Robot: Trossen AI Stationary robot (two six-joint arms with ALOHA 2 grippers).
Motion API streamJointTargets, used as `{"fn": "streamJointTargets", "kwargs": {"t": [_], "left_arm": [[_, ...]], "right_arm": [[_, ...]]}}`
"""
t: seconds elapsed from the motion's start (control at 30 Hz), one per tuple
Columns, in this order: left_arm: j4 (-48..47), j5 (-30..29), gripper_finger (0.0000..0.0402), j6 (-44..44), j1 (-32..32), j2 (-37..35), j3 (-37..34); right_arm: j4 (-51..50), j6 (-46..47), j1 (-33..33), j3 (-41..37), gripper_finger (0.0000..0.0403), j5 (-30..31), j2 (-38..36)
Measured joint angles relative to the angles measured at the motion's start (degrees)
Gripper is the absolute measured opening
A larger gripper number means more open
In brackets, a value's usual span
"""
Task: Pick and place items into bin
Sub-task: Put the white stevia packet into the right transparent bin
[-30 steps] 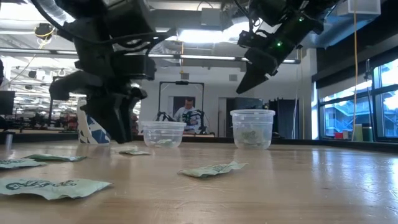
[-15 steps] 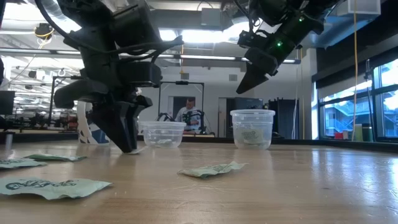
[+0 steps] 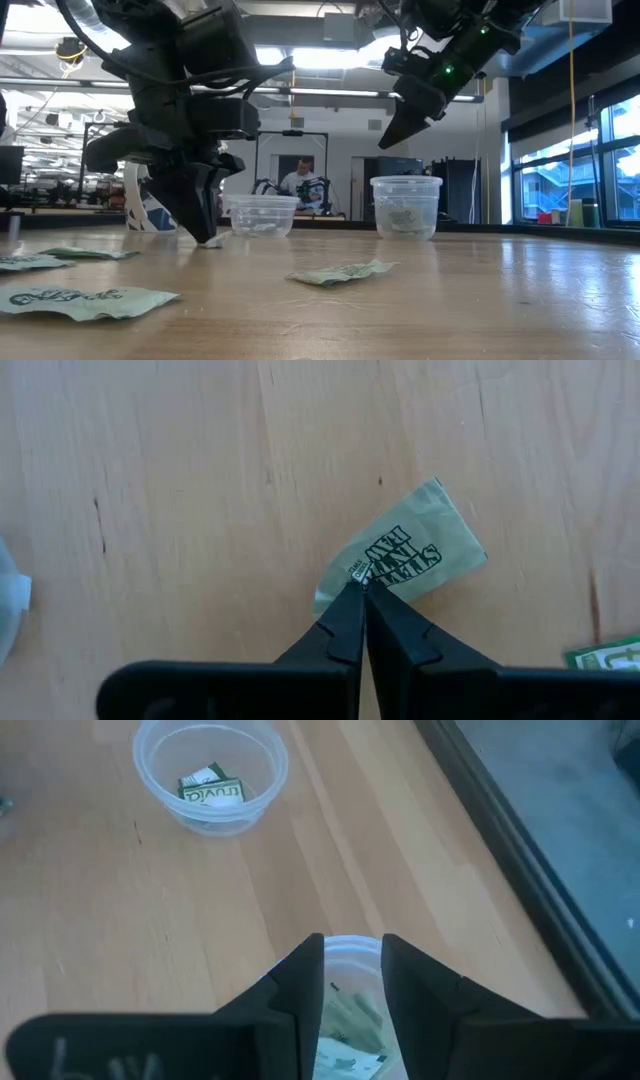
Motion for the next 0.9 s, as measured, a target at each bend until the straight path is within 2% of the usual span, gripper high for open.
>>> {"fn": "streamJointTargets", "kwargs": {"t": [0.17,0.33,0.4,0.53,0.67,0.8,0.9], "left_arm": [[-0.8,-0.4,0.0004,0.0,0.0,-0.6,0.9],[-1.5,-5.5,0.0003,1.8,0.0,-3.0,2.7],[-1.0,-8.0,0.0003,3.7,-0.1,-4.3,3.1],[0.5,-14.5,0.0003,6.3,-0.2,-5.5,4.5],[4.0,-24.0,0.0003,10.4,-0.4,-5.6,5.6],[11.9,-38.3,0.0003,18.9,-1.4,-5.6,6.1],[20.2,-49.9,0.0003,25.9,-2.8,-5.6,6.1]], "right_arm": [[3.3,-4.2,3.1,0.0,0.0106,-0.8,-1.2],[5.6,-14.6,8.1,0.0,0.0106,-8.7,-1.4],[5.8,-17.4,10.3,0.0,0.0106,-10.0,-1.4],[8.8,-13.4,12.9,0.0,0.0106,-10.2,-1.3],[11.6,-8.0,14.1,0.0,0.0106,-9.8,-1.3],[12.1,-7.9,14.8,0.0,0.0106,-10.0,-1.3],[13.2,-6.4,14.8,0.0,0.0106,-5.9,-1.3]]}}
